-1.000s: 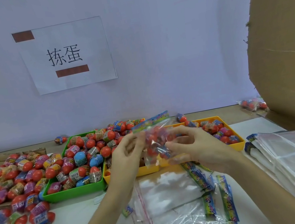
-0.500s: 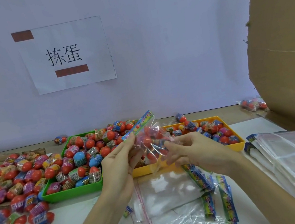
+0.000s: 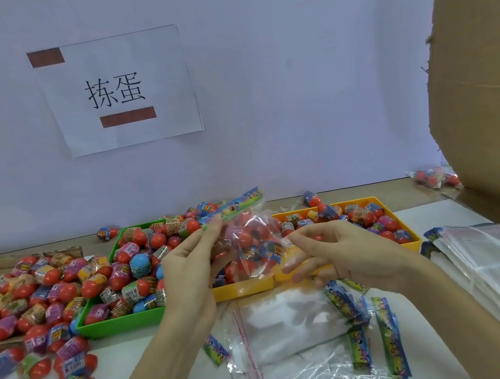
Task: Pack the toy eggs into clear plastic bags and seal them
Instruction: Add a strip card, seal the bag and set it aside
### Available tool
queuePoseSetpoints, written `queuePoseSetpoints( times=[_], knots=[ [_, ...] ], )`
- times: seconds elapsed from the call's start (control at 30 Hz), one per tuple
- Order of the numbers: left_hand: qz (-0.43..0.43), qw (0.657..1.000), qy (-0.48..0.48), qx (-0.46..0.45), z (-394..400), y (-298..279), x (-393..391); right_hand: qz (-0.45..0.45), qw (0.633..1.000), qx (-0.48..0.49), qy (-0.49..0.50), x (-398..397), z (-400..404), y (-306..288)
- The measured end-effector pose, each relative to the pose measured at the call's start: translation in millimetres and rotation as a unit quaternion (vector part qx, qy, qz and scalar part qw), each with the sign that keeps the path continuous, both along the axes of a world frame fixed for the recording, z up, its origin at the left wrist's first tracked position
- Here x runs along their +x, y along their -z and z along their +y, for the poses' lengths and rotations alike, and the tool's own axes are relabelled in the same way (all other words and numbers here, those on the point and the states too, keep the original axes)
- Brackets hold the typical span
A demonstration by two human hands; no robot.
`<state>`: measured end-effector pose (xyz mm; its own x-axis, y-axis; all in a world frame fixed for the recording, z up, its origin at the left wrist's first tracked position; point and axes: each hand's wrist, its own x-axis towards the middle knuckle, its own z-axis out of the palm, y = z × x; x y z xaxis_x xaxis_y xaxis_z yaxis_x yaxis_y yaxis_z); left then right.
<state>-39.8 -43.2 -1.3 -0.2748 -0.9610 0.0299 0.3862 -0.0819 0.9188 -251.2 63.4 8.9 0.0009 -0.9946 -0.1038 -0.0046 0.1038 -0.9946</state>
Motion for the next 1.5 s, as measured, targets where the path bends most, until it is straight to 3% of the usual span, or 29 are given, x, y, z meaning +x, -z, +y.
queuePoseSetpoints(
  times=[0.1,0.33,0.57,0.63,0.73,0.8,0.97,1.2,1.33,1.5],
  knots=[
    [-0.021,0.999,0.015,-0.035,8,2,-5,0.002,1.0,-0.003,-0.012,2,-2,3],
    [-0.139,0.979,0.127,-0.073,15,7,-12,-0.028,0.991,-0.062,0.117,0,-5,8],
    [-0.117,0.984,0.081,-0.108,13,9,-14,-0.039,0.983,-0.087,0.158,5,-6,4],
    [-0.108,0.986,0.054,-0.119,10,11,-16,-0.119,0.965,-0.089,0.215,-4,-8,2],
    [-0.114,0.983,0.017,-0.143,6,12,-15,-0.301,0.906,-0.095,0.281,-31,-12,-8],
    [-0.128,0.979,0.017,-0.158,4,15,-15,-0.335,0.877,-0.09,0.332,-53,-16,-16],
    [-0.131,0.973,0.038,-0.185,8,19,-17,-0.319,0.842,-0.058,0.431,-98,-41,-17],
    [-0.143,0.965,0.059,-0.213,6,16,-14,-0.303,0.784,-0.104,0.531,-142,-63,8],
    [-0.15,0.962,0.055,-0.221,6,14,-12,-0.227,0.796,-0.076,0.556,-138,-69,13],
    [-0.17,0.956,0.06,-0.233,7,12,-10,-0.034,0.858,-0.082,0.506,-105,-63,13]
  ],
)
